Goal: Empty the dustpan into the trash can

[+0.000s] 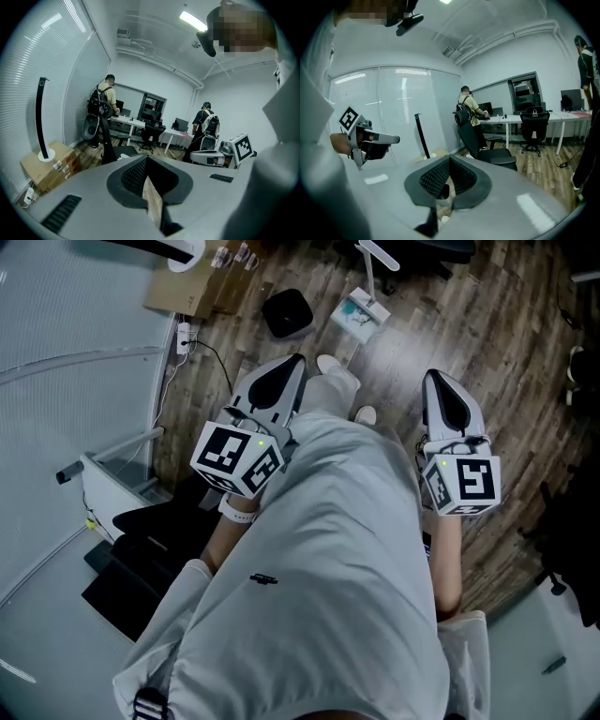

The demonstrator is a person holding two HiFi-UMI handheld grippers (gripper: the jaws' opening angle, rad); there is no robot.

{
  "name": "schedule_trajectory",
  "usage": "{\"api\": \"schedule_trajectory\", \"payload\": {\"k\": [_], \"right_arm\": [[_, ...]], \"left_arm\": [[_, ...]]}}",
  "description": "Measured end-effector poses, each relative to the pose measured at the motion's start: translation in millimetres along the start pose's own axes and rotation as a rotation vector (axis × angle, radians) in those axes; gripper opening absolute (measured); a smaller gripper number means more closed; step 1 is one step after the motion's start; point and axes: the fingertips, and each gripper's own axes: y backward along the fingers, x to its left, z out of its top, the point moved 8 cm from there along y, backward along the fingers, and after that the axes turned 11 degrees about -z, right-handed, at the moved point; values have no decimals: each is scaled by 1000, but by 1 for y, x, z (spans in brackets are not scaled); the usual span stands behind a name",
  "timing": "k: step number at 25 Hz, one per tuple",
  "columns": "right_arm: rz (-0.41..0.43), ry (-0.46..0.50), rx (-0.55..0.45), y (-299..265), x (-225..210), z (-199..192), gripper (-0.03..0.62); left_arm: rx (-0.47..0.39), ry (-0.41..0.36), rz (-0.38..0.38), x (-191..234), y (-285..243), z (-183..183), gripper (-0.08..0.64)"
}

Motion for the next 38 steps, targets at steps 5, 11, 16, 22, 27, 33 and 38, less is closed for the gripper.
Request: {"api": "schedule_trajectory", "payload": {"k": [5,11,16,22,27,33,38], "right_arm": [[17,22,23,-60,4,19,12],[52,66,72,-133,12,46,12],[61,103,96,-187,20,72,12],[83,145,124,-239,32,96,12],[116,148,144,-275,25,108,12],[288,287,185,-307,6,115,12],[337,376,214,-320,-12,110,12]], "left_arm": [[17,19,-6,50,-26,19,8],[-4,40,2,114,-52,51,8],[2,55,-8,161,-67,74,8],[-14,96,4,210,-75,95,8],[-20,99,36,232,-93,107,8],[-27,115,149,217,-106,107,8],[-22,145,197,193,-122,101,8]]}}
